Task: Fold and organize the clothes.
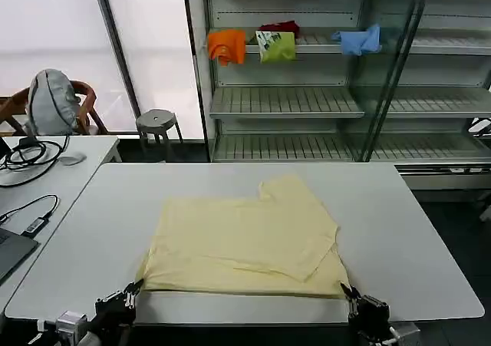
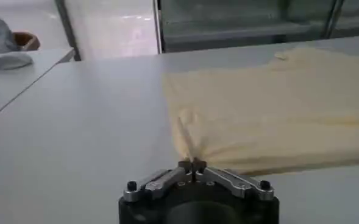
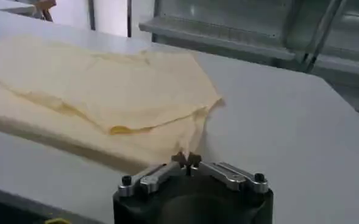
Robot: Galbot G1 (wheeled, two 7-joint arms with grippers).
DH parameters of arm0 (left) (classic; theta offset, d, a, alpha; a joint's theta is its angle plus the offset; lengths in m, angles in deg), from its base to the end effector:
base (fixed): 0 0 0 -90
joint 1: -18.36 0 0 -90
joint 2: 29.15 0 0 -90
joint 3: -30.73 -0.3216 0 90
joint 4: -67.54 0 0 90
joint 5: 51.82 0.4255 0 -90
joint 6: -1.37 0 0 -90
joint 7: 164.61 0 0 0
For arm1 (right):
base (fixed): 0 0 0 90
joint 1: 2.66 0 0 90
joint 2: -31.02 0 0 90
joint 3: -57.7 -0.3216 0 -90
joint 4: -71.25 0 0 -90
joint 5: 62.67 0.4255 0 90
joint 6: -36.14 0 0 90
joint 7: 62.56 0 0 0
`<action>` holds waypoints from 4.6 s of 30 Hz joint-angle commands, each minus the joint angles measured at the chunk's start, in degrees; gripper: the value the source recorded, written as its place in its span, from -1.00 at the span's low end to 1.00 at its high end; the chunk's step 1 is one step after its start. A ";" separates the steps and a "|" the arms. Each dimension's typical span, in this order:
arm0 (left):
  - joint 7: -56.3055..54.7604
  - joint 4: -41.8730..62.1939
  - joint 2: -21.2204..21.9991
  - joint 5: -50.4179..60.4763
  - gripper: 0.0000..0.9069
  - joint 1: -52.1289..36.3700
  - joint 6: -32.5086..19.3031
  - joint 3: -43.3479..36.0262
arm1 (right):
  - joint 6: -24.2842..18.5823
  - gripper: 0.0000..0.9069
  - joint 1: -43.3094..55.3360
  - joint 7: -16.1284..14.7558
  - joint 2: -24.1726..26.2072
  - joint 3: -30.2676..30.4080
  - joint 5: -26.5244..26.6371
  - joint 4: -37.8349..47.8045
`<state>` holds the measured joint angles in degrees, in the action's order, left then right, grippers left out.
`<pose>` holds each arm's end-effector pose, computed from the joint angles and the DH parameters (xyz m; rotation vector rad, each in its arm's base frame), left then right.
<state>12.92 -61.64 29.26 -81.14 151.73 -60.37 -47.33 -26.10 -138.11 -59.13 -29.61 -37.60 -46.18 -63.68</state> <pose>0.2282 0.0858 -0.2283 -0.1889 -2.5775 -0.1285 0.2071 -0.0346 -0.2171 0.2674 -2.6115 0.3007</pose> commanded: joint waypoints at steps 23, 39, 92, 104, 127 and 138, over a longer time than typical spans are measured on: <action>2.03 6.23 -6.25 -5.58 1.00 -22.88 0.82 -3.56 | 4.08 1.00 28.94 5.29 4.02 5.39 9.35 6.68; 1.44 27.39 -3.80 -5.99 1.00 -46.86 1.51 -17.02 | 5.39 1.00 63.09 12.10 -7.05 25.46 12.93 36.03; 4.52 47.79 -1.51 -7.52 -0.20 -60.82 3.17 -27.23 | 2.90 -0.98 83.46 9.70 -17.25 30.63 15.17 76.37; 6.14 47.43 -1.54 -7.33 -0.96 -59.75 3.11 -27.44 | 2.72 -1.00 83.63 8.32 -18.01 30.24 15.70 76.77; 7.30 43.06 -1.86 -10.06 -0.96 -57.29 0.18 -25.60 | 0.22 -1.00 79.77 7.61 -15.21 29.79 16.40 65.08; 7.07 39.67 -3.28 -10.84 -0.96 -55.12 -1.54 -24.06 | 3.75 -1.00 73.07 9.64 -10.92 29.07 19.96 51.13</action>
<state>19.95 -19.12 26.98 -90.74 95.27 -60.59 -72.41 -23.32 -60.57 -49.93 -43.07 -8.38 -27.69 -2.02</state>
